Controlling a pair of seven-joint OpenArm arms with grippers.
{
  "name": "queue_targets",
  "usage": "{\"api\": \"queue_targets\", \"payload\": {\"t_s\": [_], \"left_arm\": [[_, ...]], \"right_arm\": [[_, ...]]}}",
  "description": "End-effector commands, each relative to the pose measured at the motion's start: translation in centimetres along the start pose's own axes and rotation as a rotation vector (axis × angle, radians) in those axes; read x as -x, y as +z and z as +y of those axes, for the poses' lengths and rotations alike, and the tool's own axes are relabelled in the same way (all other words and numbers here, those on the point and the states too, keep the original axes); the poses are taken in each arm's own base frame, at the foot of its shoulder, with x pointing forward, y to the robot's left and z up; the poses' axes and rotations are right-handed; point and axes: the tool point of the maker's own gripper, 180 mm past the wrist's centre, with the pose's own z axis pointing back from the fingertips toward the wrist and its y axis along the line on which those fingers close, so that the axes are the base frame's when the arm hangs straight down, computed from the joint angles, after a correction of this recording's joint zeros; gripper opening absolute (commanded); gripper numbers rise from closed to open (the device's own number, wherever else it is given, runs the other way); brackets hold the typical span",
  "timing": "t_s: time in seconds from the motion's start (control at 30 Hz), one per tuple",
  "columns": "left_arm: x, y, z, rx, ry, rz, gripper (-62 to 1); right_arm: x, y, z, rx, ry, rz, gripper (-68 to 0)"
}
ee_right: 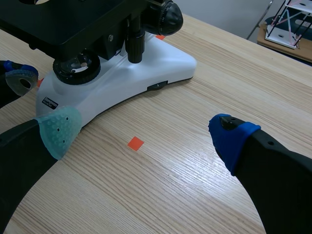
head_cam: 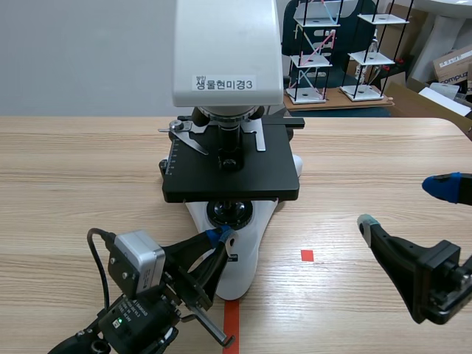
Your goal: Return to the home posture
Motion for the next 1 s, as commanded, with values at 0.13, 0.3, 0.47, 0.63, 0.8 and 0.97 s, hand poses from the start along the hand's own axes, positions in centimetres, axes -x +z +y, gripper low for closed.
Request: {"api": "queue_targets", "payload": {"t_s": [0.13,0.3,0.47,0.63,0.8,0.97], "left_arm": [[-0.6,-0.4,0.2,-0.002,0.0,-0.026,-56.8],[-0.6,-0.4,0.2,-0.002,0.0,-0.026,-56.8],[-0.6,-0.4,0.2,-0.002,0.0,-0.027,-56.8],[-0.6,-0.2,0.3,-0.001,-0.003,-0.023,-56.8],[-0.4,0.3,0.5,0.006,-0.005,-0.008,-56.8],[-0.7,1.6,0.7,0.028,-0.008,0.012,-56.8]], "right_arm": [[-0.9,-0.1,-0.3,0.007,0.008,-0.032,-10.2],[-0.9,-0.1,-0.3,0.007,0.008,-0.032,-10.2],[-0.9,-0.1,-0.3,0.007,0.008,-0.032,-10.2],[-0.9,-0.1,-0.3,0.007,0.009,-0.032,-10.2],[-0.9,-0.1,-0.3,0.007,0.009,-0.032,-10.2],[-0.9,-0.1,-0.3,0.007,0.009,-0.032,-10.2]]}}
